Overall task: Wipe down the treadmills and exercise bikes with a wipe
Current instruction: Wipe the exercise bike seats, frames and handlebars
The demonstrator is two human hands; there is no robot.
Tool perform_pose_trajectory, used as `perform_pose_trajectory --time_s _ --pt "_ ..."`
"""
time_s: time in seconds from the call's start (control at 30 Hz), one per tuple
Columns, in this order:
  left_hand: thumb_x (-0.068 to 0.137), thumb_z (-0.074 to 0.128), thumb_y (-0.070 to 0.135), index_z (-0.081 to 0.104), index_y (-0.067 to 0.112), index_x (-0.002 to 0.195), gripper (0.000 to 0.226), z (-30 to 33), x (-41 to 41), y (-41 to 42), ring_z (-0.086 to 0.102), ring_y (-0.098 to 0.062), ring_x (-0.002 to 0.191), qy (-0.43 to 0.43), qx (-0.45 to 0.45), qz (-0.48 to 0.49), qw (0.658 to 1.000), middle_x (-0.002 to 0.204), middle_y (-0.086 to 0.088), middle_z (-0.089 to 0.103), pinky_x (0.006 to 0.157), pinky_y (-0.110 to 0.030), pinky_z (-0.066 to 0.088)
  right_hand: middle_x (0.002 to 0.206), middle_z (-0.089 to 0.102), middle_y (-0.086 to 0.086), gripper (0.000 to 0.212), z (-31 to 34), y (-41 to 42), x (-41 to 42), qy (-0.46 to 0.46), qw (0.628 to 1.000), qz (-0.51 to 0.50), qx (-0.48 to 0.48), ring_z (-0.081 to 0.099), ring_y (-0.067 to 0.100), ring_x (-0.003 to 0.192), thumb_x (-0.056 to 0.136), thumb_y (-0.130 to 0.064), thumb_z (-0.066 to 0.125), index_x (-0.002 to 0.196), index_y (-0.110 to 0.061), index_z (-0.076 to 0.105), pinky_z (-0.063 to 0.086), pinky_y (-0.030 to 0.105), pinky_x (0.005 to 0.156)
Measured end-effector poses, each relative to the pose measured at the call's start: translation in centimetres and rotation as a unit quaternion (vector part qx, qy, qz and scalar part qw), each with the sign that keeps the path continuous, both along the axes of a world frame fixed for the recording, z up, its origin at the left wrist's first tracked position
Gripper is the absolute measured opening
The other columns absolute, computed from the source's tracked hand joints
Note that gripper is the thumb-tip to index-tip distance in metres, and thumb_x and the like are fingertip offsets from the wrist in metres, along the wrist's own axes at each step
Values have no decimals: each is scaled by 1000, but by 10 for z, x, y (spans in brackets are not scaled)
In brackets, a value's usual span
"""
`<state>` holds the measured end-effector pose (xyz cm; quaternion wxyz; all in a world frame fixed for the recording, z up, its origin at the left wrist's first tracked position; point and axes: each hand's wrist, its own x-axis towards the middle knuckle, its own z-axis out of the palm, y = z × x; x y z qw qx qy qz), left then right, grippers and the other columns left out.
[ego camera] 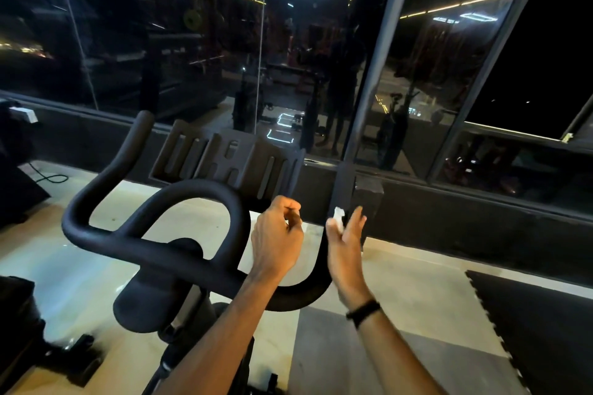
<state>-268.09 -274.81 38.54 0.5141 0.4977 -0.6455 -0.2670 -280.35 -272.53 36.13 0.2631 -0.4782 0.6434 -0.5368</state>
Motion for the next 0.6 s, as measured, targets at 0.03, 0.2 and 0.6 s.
perform_pose_trajectory --time_s 0.03,0.2,0.6 --pt "89 60 2 64 20 105 24 0 0 0 66 -11 86 2 0 0 1000 90 5 69 77 -38 57 167 -13 7 78 9 -19 -9 -11 1000 -17 9 -12 17 153 105 -38 45 159 -15 -7 0 29 120" --pt "92 59 3 64 18 107 21 1 1 1 67 -9 88 21 4 3 1000 91 6 68 78 -33 57 153 34 -3 96 30 -55 -24 -81 997 -5 -14 38 15 140 93 -44 66 161 -21 2 37 29 108" --pt "92 59 6 64 19 104 19 0 -1 0 64 -4 82 12 -3 -1 1000 85 7 70 65 -9 42 165 -12 -18 79 -42 68 49 55 995 -10 -83 -12 -3 150 88 -82 16 154 -39 11 -5 10 117"
